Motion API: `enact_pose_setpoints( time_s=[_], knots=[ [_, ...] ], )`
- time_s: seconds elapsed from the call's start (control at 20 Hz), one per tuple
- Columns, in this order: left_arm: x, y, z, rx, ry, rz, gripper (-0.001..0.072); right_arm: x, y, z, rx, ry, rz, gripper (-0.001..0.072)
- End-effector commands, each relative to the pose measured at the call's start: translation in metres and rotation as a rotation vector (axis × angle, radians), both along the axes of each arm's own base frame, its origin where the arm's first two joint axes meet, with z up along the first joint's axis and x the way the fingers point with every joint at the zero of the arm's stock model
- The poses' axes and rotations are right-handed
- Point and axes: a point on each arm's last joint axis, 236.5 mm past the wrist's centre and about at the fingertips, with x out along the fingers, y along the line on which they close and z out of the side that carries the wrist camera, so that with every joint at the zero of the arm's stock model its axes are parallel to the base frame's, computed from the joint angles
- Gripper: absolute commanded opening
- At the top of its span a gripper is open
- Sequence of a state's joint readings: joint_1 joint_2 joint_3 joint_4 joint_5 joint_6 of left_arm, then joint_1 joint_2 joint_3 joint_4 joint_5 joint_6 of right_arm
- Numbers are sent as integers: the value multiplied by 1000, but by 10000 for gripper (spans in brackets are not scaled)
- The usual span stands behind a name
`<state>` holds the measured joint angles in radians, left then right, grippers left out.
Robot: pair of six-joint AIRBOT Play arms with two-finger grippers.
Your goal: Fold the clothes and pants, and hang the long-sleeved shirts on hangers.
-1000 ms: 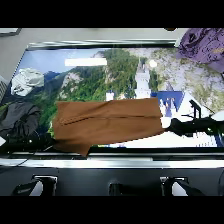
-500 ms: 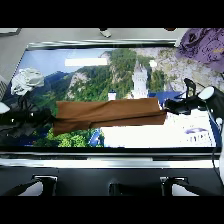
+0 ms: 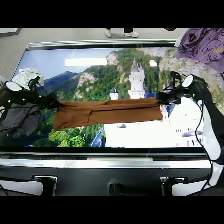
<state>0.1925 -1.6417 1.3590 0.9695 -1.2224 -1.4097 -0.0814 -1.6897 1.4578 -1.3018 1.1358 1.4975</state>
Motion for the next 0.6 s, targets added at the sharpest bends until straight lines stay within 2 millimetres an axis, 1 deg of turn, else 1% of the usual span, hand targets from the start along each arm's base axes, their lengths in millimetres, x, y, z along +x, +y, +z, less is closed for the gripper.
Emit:
enact_pose_setpoints(
  time_s=[0.0,0.1,0.15,0.2,0.25,0.3,0.35,0.4,0.5,0.55],
  knots=[
    [13,-2,-20,-8,32,-10,17,10,0,-15,-14,7,-8,27],
    [12,-2,-32,-13,58,-10,22,10,1,-24,-9,22,-10,28],
    [11,-2,-35,-15,65,-9,47,9,1,-28,-5,32,-12,47],
    [12,-2,-35,-14,65,-8,139,8,2,-30,0,42,-22,141],
    [13,-2,-34,-12,59,-6,274,6,3,-30,11,55,-54,273],
    [14,-2,-31,-12,53,-8,378,4,4,-26,34,78,-82,376],
    [15,-2,-26,-12,45,-12,417,2,3,-16,76,94,-106,429],
    [17,-2,-19,-11,34,-18,417,5,-1,-4,127,93,-136,432],
    [24,-1,-1,-7,-1,-20,417,21,-21,25,282,45,-246,451],
    [26,-1,9,-4,-20,-22,417,26,-31,35,361,20,-291,451]
  ],
)
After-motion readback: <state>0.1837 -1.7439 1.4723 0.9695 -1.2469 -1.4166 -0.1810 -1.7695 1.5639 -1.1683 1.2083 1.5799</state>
